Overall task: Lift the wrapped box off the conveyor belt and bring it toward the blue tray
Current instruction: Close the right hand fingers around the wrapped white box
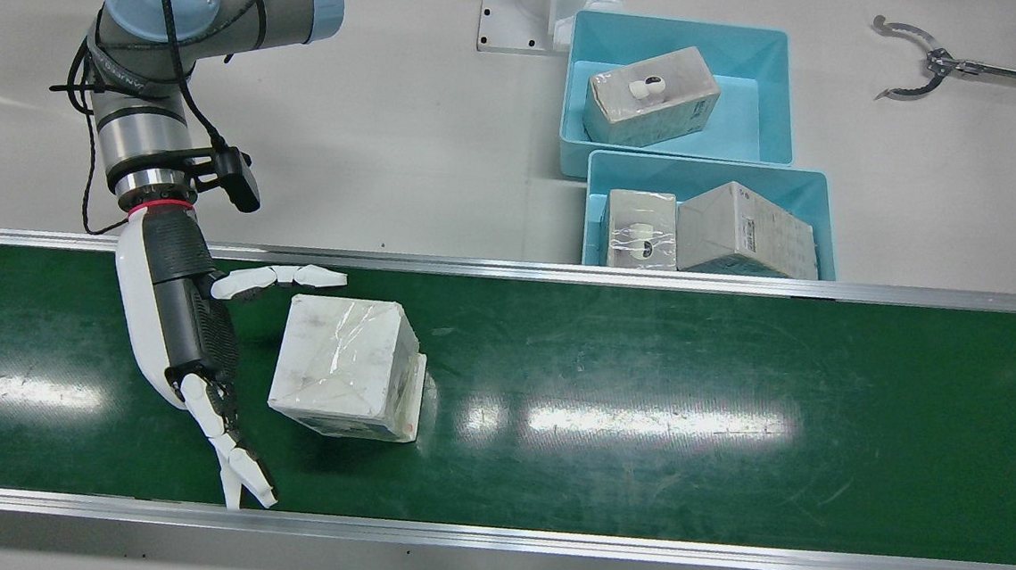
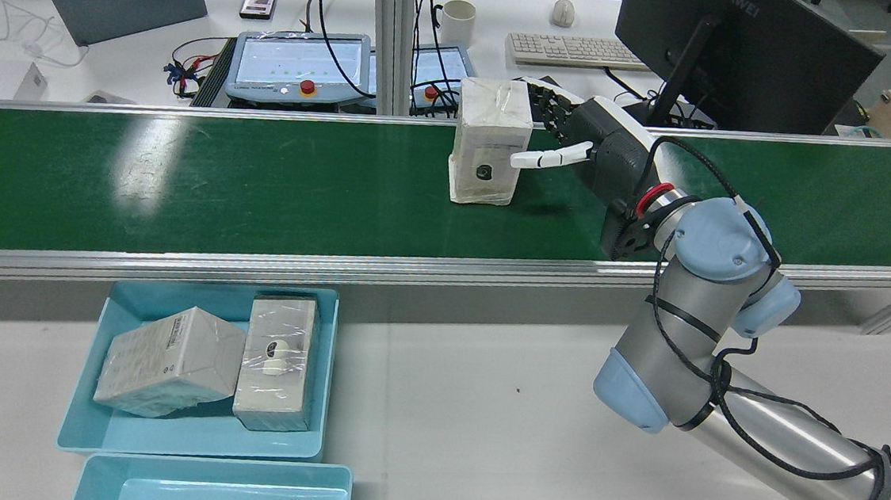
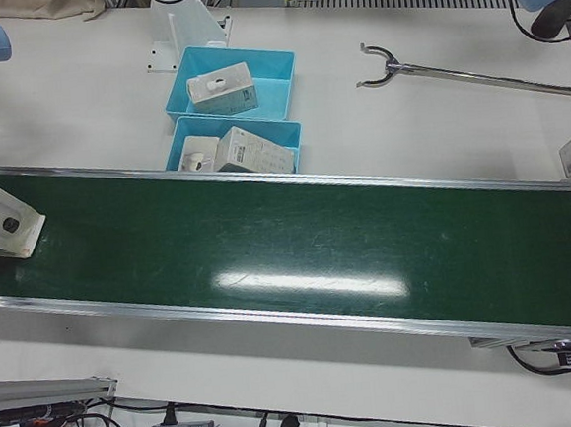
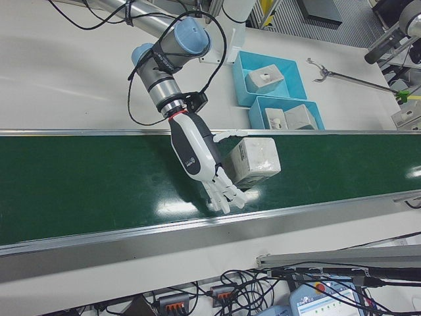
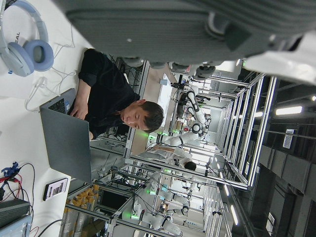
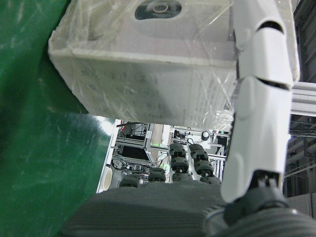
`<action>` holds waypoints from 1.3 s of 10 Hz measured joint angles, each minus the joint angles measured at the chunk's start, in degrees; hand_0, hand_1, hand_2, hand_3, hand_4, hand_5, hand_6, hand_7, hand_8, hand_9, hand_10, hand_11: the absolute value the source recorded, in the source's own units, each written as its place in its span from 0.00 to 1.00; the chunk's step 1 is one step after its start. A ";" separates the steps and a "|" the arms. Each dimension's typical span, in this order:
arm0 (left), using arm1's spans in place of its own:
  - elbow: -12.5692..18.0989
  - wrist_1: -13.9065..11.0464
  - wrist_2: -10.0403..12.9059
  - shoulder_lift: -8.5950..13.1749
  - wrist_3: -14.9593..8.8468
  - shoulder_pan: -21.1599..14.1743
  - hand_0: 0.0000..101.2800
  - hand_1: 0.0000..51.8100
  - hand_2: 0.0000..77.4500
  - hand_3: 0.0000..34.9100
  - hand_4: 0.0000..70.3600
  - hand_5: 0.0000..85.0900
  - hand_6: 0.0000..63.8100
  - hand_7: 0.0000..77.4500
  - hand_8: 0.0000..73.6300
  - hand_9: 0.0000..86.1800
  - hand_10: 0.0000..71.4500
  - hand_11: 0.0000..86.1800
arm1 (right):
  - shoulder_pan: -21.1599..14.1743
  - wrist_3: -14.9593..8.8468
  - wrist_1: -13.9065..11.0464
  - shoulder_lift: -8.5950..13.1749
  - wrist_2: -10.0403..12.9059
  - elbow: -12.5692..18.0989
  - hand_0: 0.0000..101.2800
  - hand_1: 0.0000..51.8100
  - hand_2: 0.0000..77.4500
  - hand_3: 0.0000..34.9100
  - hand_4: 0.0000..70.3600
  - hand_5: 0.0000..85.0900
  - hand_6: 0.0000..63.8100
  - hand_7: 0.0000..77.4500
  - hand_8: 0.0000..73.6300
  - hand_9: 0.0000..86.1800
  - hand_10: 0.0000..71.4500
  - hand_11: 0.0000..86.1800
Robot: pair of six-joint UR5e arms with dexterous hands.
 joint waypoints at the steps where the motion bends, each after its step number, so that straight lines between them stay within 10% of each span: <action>1: 0.00 0.00 0.00 0.00 0.00 0.00 0.00 0.00 0.01 0.00 0.00 0.01 0.00 0.00 0.00 0.00 0.00 0.00 | -0.04 0.03 0.43 0.16 0.03 -0.33 0.46 0.26 0.20 0.04 0.09 0.12 0.00 0.09 0.03 0.03 0.01 0.02; 9: 0.00 0.00 0.00 0.00 0.00 0.00 0.00 0.00 0.01 0.00 0.00 0.01 0.00 0.01 0.00 0.00 0.00 0.00 | -0.11 0.13 3.14 0.49 1.07 -0.77 0.46 0.19 0.23 0.01 0.11 0.29 0.12 0.23 0.03 0.06 0.05 0.06; 10: 0.00 0.00 0.00 0.00 0.00 0.00 0.00 0.00 0.01 0.00 0.00 0.01 0.00 0.01 0.00 0.00 0.00 0.00 | -0.11 0.14 3.24 0.49 1.21 -0.73 0.43 0.14 0.27 0.02 0.17 0.55 0.33 0.42 0.28 0.25 0.16 0.20; 11: 0.00 0.00 0.00 0.00 0.00 0.00 0.00 0.00 0.01 0.00 0.00 0.01 0.00 0.00 0.00 0.00 0.00 0.00 | -0.11 0.15 3.27 0.50 1.29 -0.65 0.43 0.14 0.27 0.02 0.17 0.55 0.33 0.42 0.28 0.25 0.16 0.20; 13: 0.00 0.00 0.00 0.00 0.00 0.00 0.00 0.00 0.01 0.00 0.00 0.01 0.00 0.00 0.00 0.00 0.01 0.00 | -0.11 0.18 3.30 0.50 1.36 -0.13 0.40 0.00 0.24 0.01 0.26 0.76 0.53 0.57 0.61 0.52 0.31 0.39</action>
